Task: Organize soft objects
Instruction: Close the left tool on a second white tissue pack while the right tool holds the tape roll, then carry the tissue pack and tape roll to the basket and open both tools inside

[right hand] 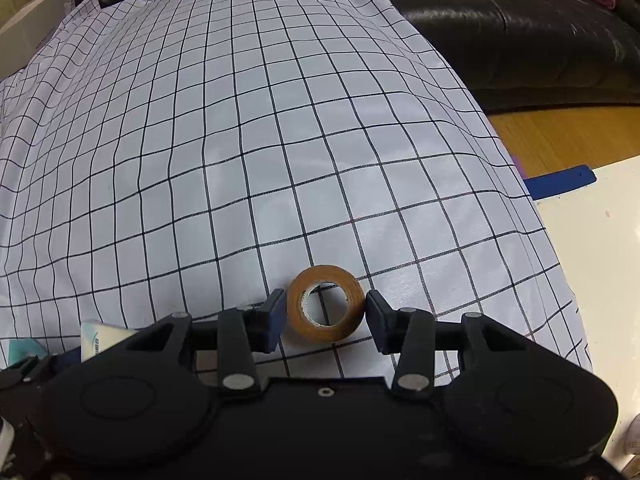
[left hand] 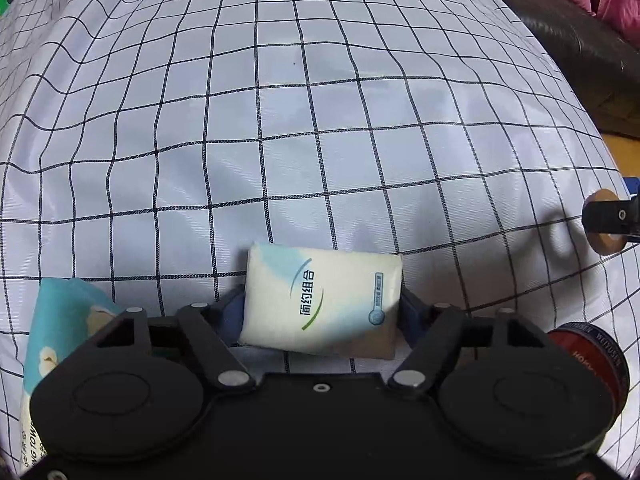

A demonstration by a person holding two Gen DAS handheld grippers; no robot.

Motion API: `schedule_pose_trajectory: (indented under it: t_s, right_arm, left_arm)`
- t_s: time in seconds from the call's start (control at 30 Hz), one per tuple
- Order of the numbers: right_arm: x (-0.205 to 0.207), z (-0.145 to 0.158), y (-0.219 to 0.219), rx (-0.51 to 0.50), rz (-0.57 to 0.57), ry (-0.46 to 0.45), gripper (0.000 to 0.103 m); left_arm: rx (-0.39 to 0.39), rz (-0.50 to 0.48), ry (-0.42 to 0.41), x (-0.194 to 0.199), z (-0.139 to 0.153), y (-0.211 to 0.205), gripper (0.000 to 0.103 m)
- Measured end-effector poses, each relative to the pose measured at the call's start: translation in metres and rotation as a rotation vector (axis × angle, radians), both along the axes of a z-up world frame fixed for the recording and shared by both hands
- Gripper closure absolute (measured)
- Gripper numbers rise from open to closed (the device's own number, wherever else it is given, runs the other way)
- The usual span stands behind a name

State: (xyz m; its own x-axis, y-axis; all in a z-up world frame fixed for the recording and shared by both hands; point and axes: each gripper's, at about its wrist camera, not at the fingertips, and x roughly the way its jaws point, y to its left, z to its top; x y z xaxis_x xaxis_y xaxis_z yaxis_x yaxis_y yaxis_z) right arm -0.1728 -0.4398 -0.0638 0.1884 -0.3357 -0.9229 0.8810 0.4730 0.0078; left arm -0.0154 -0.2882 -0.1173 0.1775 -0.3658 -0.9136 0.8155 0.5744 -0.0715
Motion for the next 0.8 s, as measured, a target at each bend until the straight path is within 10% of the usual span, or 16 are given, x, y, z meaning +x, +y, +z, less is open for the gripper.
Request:
schedule_pose_trajectory:
  t_s: [0.8]
  right_arm:
    - [-0.076, 0.023, 0.061, 0.044, 0.083, 0.111, 0.061]
  left_arm:
    - [-0.055, 0.049, -0.038, -0.015, 0.089, 0.085, 0.034]
